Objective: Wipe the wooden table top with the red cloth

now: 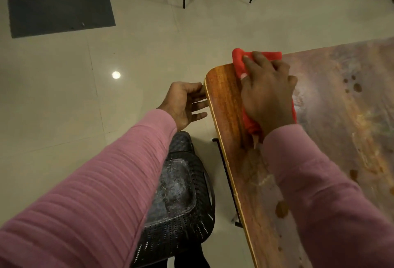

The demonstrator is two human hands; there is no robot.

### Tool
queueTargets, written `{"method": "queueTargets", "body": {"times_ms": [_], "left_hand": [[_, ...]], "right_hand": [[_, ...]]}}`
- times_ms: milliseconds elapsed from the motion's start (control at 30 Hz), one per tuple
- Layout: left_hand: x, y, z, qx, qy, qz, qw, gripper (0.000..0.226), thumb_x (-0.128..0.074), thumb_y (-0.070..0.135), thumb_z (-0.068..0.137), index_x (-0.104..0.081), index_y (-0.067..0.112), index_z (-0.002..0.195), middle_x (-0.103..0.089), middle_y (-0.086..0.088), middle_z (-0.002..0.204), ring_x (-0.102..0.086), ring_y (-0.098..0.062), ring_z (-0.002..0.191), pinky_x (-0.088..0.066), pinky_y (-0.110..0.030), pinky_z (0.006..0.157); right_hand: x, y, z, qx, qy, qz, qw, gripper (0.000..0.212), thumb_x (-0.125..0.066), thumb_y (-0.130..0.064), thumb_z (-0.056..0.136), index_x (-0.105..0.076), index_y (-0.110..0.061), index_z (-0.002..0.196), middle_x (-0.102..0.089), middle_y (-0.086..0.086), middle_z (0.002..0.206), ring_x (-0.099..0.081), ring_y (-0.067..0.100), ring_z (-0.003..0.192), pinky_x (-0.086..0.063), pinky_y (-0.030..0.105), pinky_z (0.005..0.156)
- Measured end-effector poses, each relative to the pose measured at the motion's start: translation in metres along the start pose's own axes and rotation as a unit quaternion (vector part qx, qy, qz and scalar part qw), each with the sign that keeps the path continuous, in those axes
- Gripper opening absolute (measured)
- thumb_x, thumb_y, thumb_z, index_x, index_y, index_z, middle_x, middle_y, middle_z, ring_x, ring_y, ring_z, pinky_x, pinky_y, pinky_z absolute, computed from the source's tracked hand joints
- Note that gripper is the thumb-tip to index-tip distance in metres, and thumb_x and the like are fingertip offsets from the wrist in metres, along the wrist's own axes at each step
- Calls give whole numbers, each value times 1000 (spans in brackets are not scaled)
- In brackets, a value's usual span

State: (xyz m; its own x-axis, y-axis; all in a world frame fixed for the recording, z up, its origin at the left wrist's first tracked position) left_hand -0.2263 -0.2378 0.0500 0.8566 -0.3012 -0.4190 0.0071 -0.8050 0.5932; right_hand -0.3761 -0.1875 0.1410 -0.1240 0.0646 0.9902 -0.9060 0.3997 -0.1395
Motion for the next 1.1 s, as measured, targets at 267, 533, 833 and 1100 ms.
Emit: {"method": "queueTargets", "body": {"times_ms": [267,533,833,1100], "left_hand": [[-18,1,-5,-19,48,6,999,26,-38,19,85,-63,17,93,-63,-4,85,-59,-21,84,-49,-35,79],[-28,8,-5,-70,107,75,989,29,-40,31,95,-64,16,89,-66,-6,86,-63,-25,86,-52,-43,90],[-25,10,-11,-140,154,207,956,51,-17,41,104,-60,16,93,-64,-2,88,-62,-16,81,-50,-40,91],[-29,20,-14,-233,237,254,908,41,-24,42,102,-58,19,108,-61,3,96,-59,-18,94,-47,-37,91]], "right_hand": [[-8,-50,-41,164,-11,-1,986,47,-40,-31,91,-49,-25,137,-44,-1,146,-41,31,125,-32,48,97],[-3,-32,-45,50,10,28,998,49,-35,-32,92,-48,-23,138,-42,1,147,-37,32,127,-27,46,101],[2,-3,-74,85,-2,15,996,44,-42,-29,94,-48,-22,138,-44,3,145,-38,32,129,-34,53,101],[0,-27,-112,95,4,24,995,45,-46,-29,91,-53,-22,134,-48,1,141,-44,28,121,-35,44,94]]}}
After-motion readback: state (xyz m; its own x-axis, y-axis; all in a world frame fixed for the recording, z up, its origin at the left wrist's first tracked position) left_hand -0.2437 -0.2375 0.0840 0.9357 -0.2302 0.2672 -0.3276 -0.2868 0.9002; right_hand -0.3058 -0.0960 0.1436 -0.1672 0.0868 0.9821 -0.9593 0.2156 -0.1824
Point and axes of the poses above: each hand's wrist, its own z-axis towards the middle knuckle, its own x-axis out of the back of the hand, y = z × x, the point moved 4 cm from there along z, towards the middle knuckle
